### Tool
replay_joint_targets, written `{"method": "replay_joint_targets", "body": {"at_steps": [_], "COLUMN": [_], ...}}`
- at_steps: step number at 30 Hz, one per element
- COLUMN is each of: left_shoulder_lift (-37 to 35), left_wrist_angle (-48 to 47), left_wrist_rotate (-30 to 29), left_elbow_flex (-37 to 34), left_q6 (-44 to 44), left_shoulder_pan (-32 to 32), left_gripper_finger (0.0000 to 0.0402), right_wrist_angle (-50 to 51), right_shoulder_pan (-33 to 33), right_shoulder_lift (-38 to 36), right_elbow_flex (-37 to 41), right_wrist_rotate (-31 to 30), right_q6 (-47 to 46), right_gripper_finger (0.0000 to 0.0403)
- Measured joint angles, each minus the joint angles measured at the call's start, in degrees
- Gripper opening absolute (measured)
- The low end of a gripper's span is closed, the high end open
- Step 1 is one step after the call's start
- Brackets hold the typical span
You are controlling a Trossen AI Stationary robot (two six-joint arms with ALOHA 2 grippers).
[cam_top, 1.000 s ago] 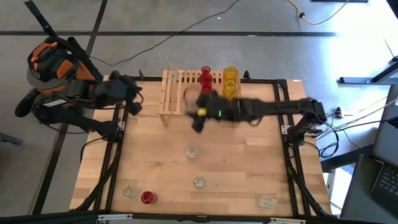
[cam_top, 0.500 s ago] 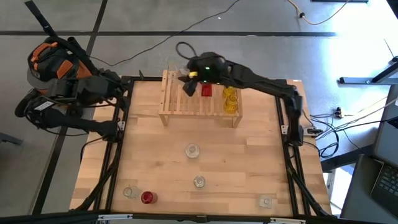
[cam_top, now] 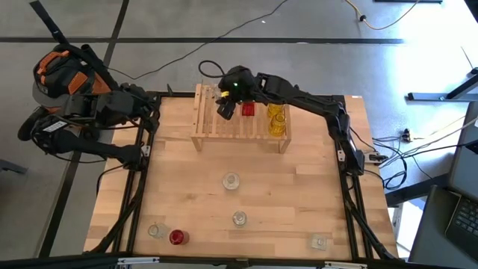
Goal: Sort vases onto shelf
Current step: Put the transparent vase on the shelf
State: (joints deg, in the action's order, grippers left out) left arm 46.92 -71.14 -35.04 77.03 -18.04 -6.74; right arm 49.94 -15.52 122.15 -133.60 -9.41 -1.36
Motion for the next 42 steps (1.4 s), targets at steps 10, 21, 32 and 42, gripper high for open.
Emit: {"method": "replay_joint_targets", "body": {"at_steps": [10,21,32,42], "left_shoulder_lift": [0.68,0.71,0.72,0.72], "left_wrist_angle": [0.03,0.03,0.03,0.01], "left_wrist_rotate": [-0.29,-0.27,0.04,1.28], "left_elbow_flex": [-0.04,-0.04,-0.04,-0.04], "left_q6": [0.00,-0.85,-0.94,-1.40], "left_shoulder_pan": [0.00,0.00,0.00,0.02], "left_gripper_finger": [0.0000,0.0000,0.0000,0.0000], "right_wrist_angle": [3.53,3.89,4.45,5.20], "right_shoulder_pan": [-1.54,-1.79,-1.78,-1.28], "right_shoulder_lift": [0.04,0.04,0.88,3.60], "right_elbow_flex": [0.02,0.02,0.04,0.11], "right_wrist_rotate": [4.50,3.98,5.55,6.54], "right_q6": [-2.98,-3.11,-4.10,-5.88], "right_gripper_finger": [0.0194,0.0233,0.0212,0.0257]}}
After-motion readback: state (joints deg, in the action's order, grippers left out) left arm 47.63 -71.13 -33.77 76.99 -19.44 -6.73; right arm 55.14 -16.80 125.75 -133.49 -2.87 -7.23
